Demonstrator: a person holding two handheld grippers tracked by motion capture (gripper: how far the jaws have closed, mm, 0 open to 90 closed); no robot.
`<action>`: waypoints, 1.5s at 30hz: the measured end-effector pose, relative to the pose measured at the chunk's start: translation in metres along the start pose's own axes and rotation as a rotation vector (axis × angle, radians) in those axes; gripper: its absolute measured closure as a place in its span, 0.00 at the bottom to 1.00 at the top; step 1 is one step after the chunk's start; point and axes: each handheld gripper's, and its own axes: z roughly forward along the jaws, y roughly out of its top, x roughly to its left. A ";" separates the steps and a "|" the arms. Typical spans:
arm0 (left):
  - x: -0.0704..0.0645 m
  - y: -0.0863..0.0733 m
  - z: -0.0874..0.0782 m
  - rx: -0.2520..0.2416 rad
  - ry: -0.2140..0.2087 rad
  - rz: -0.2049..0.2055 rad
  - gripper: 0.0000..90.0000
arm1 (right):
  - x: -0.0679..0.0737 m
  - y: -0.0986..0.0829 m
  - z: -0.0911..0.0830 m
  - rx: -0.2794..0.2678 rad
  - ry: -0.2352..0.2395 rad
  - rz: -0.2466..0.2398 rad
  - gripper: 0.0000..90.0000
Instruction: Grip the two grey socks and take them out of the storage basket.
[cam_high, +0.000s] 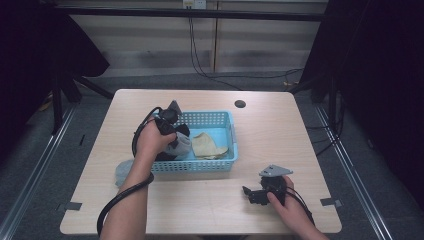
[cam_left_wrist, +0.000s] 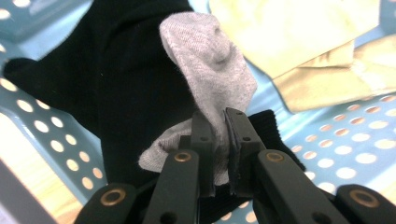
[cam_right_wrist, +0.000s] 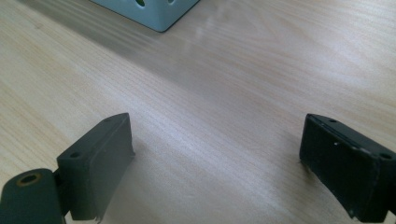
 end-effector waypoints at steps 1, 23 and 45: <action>0.000 0.000 0.000 0.000 0.000 0.000 0.92 | 0.000 0.000 0.000 0.000 0.000 0.000 0.10; -0.008 0.016 -0.053 -0.007 0.041 0.038 0.92 | 0.000 0.000 0.000 0.001 -0.001 0.003 0.10; 0.001 0.008 -0.101 0.010 0.056 0.005 0.92 | 0.000 0.000 0.000 0.000 0.001 0.003 0.10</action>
